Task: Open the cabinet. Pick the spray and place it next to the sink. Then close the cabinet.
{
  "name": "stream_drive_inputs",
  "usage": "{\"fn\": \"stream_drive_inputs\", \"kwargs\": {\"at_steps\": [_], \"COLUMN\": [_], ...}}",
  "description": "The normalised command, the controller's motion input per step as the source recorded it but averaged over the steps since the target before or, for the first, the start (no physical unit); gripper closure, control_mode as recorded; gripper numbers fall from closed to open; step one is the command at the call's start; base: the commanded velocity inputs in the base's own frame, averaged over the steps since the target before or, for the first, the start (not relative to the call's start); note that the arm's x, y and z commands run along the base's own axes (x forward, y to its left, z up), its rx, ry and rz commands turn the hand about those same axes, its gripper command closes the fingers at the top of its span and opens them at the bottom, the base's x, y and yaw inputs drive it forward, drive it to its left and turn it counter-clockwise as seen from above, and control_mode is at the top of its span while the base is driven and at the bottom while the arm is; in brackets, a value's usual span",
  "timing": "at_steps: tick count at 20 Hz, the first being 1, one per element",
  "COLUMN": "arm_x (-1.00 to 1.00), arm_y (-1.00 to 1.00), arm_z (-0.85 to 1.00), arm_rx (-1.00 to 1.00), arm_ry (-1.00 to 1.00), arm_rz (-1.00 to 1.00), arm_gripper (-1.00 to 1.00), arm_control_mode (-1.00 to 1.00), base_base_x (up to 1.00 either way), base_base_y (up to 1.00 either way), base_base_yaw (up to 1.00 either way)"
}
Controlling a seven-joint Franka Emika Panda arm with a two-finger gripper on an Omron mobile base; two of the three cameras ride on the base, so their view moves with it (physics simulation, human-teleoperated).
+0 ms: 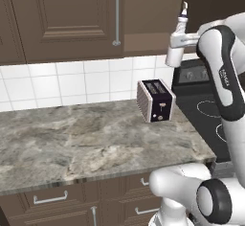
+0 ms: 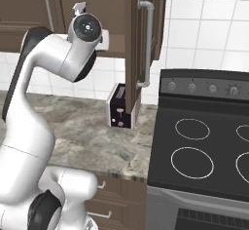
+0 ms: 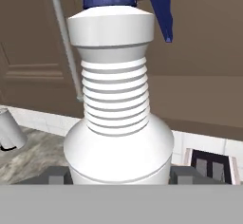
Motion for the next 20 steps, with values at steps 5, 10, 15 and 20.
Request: {"fn": "stream_drive_inputs", "kwargs": {"at_steps": [5, 10, 15, 20], "arm_x": [-1.0, -0.5, -0.18, -0.14], "arm_y": [0.05, 0.17, 0.59, 0.66], "arm_z": [0.0, 0.0, -0.08, -0.25], "arm_rx": [0.0, -0.03, -0.05, -0.1], "arm_ry": [-0.08, -0.01, 0.0, 0.03], "arm_rz": [0.0, -0.06, -0.04, -0.01], "arm_gripper": [1.0, 1.0, 1.0, 1.0], "arm_control_mode": [-1.0, -1.0, -1.0, -1.0], "base_base_x": [0.0, 0.0, 0.0, 0.0], "base_base_y": [0.0, 0.0, 0.0, 0.0], "base_base_yaw": [0.0, 0.0, 0.0, 0.0]}}
